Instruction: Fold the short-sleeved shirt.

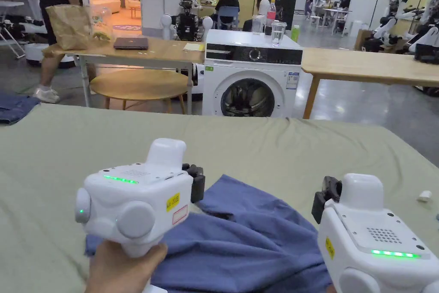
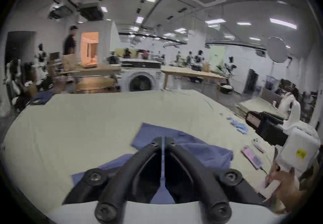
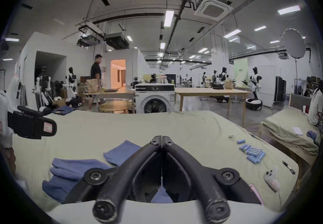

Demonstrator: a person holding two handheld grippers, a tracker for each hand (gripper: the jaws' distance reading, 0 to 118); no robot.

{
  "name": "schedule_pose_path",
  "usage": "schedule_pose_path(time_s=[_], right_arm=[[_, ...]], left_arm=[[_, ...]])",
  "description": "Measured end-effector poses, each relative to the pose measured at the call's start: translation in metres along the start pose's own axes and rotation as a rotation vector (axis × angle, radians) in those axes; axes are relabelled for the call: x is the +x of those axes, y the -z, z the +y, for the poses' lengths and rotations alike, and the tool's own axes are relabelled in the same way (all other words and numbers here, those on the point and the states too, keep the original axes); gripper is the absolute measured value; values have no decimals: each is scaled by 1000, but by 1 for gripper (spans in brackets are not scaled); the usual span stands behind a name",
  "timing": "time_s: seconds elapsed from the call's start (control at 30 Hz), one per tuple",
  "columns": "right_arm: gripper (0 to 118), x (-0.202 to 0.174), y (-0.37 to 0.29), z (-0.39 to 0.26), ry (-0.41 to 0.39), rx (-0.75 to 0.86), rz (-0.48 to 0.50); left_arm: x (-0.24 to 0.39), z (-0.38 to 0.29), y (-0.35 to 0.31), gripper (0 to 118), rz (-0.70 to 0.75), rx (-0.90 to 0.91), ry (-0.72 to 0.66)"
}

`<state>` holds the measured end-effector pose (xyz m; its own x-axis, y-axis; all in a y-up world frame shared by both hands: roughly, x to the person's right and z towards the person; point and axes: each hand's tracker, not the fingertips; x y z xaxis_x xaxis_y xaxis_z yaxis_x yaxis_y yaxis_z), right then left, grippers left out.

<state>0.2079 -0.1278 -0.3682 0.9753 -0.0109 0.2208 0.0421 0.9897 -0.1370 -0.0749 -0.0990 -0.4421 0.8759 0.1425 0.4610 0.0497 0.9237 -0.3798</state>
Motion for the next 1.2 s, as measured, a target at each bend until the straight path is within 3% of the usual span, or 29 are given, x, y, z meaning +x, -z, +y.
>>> schedule_pose_path(time_s=[0.33,0.63,0.7,0.8,1.03,1.1,1.2], right_arm=[[0,-48,20,-6,-15,-29,96],[0,-54,42,-18,-40,-85,118],[0,-52,47,-22,-46,-105,115],[0,-48,53,-29,-46,-128,107],[0,-37,62,-39,-56,-169,84],[0,-33,64,-40,-59,-178,81],[0,-28,65,-43,-61,-186,78]], left_arm=[[-94,-20,-27,0,157,-91,-170],[-202,-16,37,1,181,-365,-356],[-216,-21,55,42,210,-457,-390],[-231,-36,83,62,244,-547,-400],[-238,-80,131,59,347,-776,-385],[-231,-82,130,56,360,-727,-339],[-219,-80,128,41,385,-701,-269]])
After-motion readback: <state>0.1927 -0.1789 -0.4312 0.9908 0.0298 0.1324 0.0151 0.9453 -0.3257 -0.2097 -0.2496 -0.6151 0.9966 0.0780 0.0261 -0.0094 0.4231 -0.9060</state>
